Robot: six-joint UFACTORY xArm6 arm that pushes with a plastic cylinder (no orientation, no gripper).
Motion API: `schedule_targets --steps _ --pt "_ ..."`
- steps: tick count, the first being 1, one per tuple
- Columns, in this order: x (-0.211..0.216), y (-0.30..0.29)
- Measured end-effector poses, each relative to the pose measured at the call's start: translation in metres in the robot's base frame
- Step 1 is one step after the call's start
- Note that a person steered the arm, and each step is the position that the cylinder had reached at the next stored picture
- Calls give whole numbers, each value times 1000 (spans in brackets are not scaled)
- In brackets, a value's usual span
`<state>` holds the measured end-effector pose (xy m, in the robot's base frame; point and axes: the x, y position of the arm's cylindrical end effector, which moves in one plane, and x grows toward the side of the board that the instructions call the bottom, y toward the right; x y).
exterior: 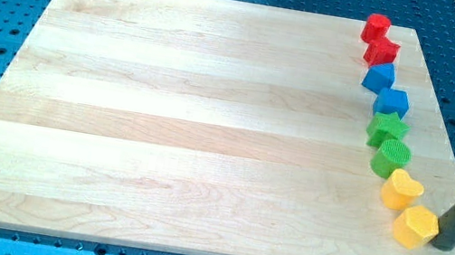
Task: Adjust the cube in a line
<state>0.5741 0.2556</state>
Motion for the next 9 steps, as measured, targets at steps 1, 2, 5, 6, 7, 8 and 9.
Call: schedule_targets --steps 1,2,5,6,7,8,9 --pt "0 -2" --pt "0 65" --pt "-7 89" --pt "-4 89" --pt "-7 89" --pt "-35 89" --pt "-44 89"
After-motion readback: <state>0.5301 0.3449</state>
